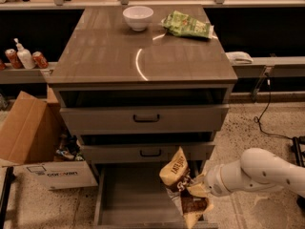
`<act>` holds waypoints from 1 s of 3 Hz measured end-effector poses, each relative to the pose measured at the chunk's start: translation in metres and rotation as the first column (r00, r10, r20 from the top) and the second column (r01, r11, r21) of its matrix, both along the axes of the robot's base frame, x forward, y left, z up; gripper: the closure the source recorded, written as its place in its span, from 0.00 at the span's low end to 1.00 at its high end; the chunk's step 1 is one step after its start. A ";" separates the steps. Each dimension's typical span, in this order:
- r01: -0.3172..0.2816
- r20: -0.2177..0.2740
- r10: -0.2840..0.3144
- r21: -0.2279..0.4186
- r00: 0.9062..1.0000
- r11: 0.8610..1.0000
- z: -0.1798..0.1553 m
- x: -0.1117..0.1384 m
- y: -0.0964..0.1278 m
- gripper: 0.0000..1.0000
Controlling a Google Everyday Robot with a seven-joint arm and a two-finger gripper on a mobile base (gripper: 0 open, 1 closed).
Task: Place brown chip bag into bottom drawer
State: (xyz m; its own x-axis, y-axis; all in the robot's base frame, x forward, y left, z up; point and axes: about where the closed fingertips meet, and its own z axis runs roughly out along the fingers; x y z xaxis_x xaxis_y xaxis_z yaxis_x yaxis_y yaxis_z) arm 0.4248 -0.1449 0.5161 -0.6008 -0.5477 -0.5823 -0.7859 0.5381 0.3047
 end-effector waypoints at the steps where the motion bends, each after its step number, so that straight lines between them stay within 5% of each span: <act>1: 0.047 -0.053 -0.047 0.011 0.998 0.999 -0.073 0.026 -0.009 1.00; 3: 0.090 -0.145 -0.083 0.040 0.986 0.995 -0.184 0.063 -0.001 1.00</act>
Offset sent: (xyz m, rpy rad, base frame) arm 0.0655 -0.0112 -0.2007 0.0584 0.1780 -0.1235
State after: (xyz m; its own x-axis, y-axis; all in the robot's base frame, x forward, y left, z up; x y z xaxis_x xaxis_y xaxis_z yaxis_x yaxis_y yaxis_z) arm 0.4877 -0.1462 0.3320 -0.7235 -0.4643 -0.5109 -0.6836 0.5849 0.4366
